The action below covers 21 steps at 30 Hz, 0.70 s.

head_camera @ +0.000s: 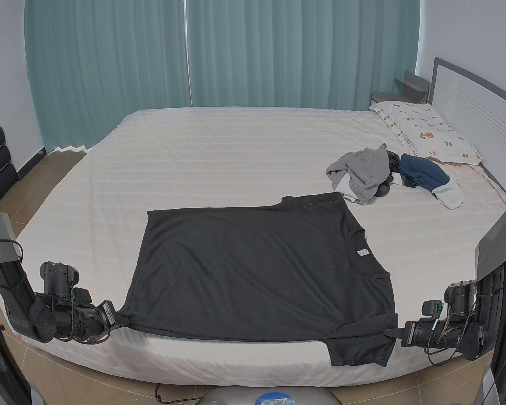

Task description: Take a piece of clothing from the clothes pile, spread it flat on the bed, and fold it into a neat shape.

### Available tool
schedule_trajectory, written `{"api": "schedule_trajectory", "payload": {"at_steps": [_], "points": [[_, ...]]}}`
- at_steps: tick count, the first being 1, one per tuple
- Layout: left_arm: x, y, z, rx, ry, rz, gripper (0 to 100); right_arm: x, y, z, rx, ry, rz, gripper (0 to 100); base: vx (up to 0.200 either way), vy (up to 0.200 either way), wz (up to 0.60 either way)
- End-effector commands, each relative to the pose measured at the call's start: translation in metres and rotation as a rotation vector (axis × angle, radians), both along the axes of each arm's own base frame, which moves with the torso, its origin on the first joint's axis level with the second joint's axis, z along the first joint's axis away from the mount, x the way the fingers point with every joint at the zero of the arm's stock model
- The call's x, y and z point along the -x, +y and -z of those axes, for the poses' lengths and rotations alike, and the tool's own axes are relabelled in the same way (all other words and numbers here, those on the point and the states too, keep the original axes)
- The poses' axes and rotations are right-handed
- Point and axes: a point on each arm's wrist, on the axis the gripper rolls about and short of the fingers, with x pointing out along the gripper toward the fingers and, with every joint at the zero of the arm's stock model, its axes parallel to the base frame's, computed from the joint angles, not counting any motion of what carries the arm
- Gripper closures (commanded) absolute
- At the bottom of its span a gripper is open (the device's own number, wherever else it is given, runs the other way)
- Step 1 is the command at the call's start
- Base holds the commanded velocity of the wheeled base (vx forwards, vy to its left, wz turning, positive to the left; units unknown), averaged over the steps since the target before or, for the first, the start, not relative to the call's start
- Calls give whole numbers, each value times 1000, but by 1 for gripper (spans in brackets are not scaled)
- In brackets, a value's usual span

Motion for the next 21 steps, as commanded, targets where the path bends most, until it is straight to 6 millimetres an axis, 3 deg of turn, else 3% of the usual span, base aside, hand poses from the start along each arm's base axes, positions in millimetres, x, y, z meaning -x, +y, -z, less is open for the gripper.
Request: {"api": "schedule_trajectory", "payload": {"at_steps": [1,16,21], "points": [[3,1,-6,-12,-21,4,100,6,2,-19,-54,-13,26,100,0,0,0],[30,6,-3,-209,-4,101,100,39,1,-38,4,154,-34,100,0,0,0],[39,5,-1,-241,7,145,100,47,2,-36,32,209,-68,100,0,0,0]]}}
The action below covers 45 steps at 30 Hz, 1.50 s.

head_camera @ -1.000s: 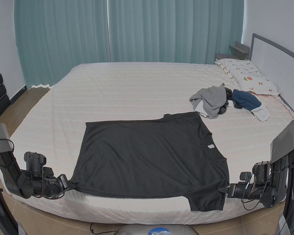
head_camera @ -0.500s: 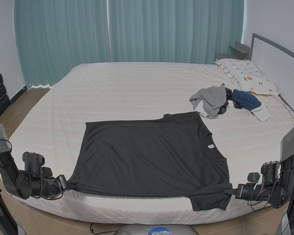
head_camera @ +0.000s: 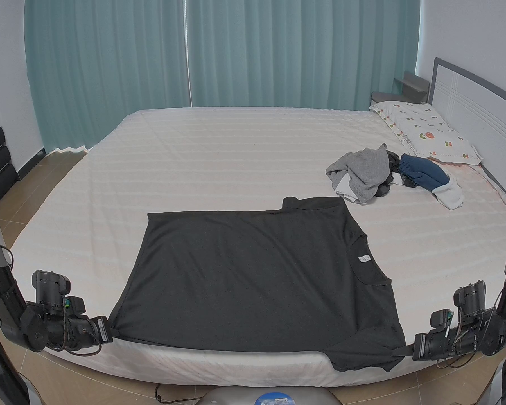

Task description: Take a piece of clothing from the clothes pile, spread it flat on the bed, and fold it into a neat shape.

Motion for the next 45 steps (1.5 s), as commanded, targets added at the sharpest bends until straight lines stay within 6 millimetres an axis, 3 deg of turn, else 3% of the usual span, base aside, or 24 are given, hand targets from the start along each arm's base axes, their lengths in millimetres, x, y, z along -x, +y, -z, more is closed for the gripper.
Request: {"api": "schedule_trajectory", "payload": {"at_steps": [1,18,34,42,45], "points": [[10,-1,1,-22,15,24,100,8,-1,-7,18,-17,-22,100,0,0,0],[34,-3,-2,-148,29,116,100,19,-2,-2,106,80,-15,100,0,0,0],[48,-3,-9,-218,36,137,100,34,-2,-19,160,56,-53,100,0,0,0],[36,-2,-31,-195,-34,91,100,22,-4,-30,148,-92,-18,100,0,0,0],[17,-5,-43,-99,-84,-26,100,7,-3,-36,123,-157,36,100,0,0,0]]}}
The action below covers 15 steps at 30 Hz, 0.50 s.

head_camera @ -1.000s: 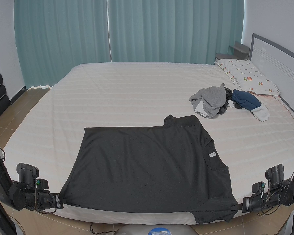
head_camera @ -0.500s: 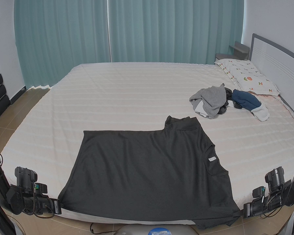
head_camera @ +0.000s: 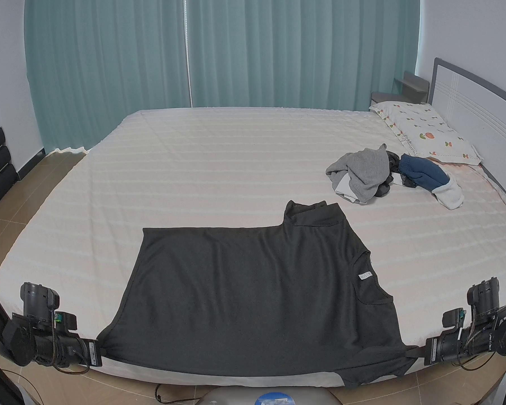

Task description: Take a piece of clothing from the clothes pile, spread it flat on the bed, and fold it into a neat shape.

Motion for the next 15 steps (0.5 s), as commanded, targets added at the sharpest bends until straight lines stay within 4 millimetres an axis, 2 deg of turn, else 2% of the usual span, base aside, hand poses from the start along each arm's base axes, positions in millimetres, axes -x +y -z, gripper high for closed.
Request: {"api": "schedule_trajectory", "payload": {"at_steps": [1,4,9,15], "points": [[-25,-5,-23,98,-123,-104,100,-15,0,-9,-40,-86,60,100,0,0,0],[-35,-12,-29,171,-144,-158,100,-27,3,-15,-82,-114,101,100,0,0,0],[-44,-15,-33,187,-160,-176,100,-41,5,-18,-94,-144,101,100,0,0,0],[-55,-15,-28,206,-139,-202,100,-57,7,-22,-98,-176,96,100,0,0,0]]}}
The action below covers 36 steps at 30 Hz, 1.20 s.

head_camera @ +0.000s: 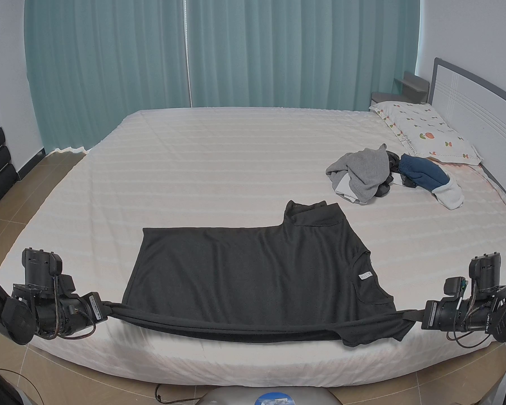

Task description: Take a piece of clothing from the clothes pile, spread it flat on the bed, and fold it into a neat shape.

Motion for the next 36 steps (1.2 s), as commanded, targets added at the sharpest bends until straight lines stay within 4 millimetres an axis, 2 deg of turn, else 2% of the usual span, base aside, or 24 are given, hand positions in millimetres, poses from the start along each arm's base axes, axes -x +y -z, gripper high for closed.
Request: {"api": "schedule_trajectory", "payload": {"at_steps": [1,11,26,32,36], "points": [[-11,-1,4,15,12,-8,100,-13,2,0,-2,-12,-6,100,0,0,0],[-35,-7,7,82,26,-55,100,-38,5,11,14,-6,2,100,0,0,0],[-59,-5,11,131,34,-119,100,-75,11,20,-17,-18,20,100,0,0,0],[-54,-5,9,131,35,-119,100,-72,14,6,-43,-52,27,100,0,0,0],[-45,-4,-4,133,20,-123,100,-61,13,-10,-54,-89,31,100,0,0,0]]}}
